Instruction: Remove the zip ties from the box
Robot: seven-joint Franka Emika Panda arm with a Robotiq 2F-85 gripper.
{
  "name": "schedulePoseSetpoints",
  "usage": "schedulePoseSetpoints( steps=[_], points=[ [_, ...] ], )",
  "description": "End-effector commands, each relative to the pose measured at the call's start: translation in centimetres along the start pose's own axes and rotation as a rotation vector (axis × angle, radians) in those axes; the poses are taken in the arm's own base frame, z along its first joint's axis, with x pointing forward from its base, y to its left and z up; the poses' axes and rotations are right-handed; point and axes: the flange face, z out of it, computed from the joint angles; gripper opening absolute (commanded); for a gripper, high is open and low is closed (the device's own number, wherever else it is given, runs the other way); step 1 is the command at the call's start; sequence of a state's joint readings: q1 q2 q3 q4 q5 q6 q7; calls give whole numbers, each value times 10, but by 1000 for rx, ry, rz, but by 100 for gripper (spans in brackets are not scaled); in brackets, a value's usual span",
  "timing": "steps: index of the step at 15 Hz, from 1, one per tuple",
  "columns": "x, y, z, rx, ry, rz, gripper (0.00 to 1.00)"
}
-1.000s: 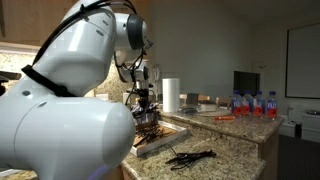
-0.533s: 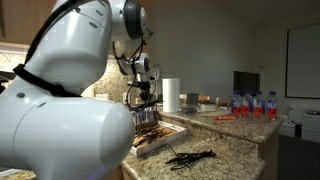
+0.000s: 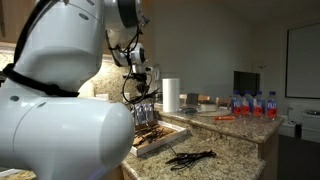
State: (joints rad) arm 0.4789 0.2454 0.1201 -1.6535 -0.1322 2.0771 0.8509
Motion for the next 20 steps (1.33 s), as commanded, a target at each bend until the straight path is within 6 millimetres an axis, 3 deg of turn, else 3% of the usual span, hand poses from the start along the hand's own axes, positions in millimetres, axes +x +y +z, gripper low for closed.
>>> schedulePoseSetpoints(
  steps=[1, 5, 10, 16, 20],
  points=[
    [-6, 17, -18, -5, 29, 37, 7],
    [18, 40, -36, -1, 81, 127, 7],
    [40, 67, -35, -3, 67, 175, 7],
    [38, 88, -30, -14, 60, 229, 7],
    [27, 110, -12, -10, 30, 308, 7]
  ],
)
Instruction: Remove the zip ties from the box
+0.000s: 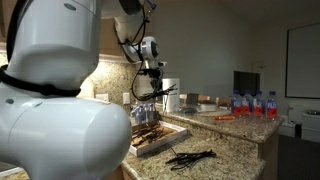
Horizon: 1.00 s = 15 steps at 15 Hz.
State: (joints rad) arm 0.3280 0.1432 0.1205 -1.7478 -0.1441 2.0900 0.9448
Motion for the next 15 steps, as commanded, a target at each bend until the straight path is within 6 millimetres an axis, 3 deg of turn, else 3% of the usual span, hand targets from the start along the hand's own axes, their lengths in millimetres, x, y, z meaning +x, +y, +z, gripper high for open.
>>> schedulePoseSetpoints(
  steps=[1, 8, 15],
  points=[
    [-12, 32, 13, 21, -30, 99, 7],
    [-18, 100, 52, 69, -82, 280, 7],
    [-13, 182, 34, 105, -57, 394, 7]
  ],
)
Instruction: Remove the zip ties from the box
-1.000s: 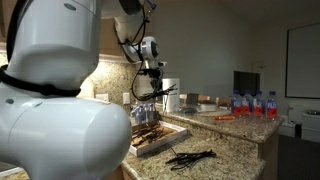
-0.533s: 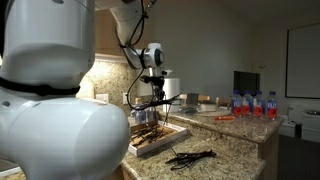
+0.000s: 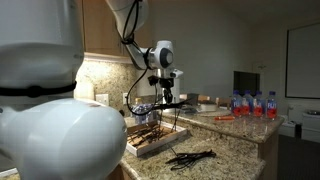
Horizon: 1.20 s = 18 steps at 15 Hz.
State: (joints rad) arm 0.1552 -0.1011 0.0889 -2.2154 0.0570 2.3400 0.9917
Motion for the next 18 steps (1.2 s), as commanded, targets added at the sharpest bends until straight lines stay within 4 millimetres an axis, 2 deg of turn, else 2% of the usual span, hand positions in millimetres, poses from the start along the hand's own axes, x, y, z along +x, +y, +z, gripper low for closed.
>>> schedulePoseSetpoints(
  steps=[1, 4, 6, 12, 18],
  points=[
    [5, 48, -21, 43, 5, 52, 7],
    [14, 81, -27, 53, -3, 91, 7],
    [19, 97, -23, 61, -22, 101, 7],
    [35, 133, 15, 39, -22, 187, 7],
    [64, 160, 48, 36, -6, 243, 7]
  ],
)
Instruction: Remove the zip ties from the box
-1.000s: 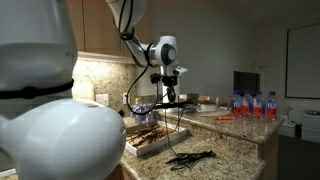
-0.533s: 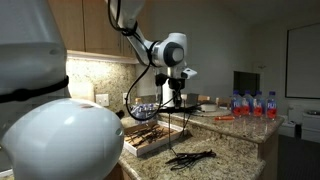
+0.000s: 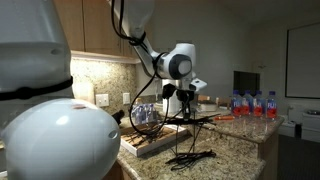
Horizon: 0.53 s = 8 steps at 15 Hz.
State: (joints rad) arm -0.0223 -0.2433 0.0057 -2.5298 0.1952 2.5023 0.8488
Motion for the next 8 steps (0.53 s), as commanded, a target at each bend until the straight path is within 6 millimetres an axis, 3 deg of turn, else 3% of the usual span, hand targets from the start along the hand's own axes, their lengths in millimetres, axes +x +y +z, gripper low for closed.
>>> schedulePoseSetpoints(
  steps=[1, 8],
  points=[
    [20, 9, 20, 7, 0, 17, 7],
    [48, 19, 66, 8, 1, 39, 7]
  ],
)
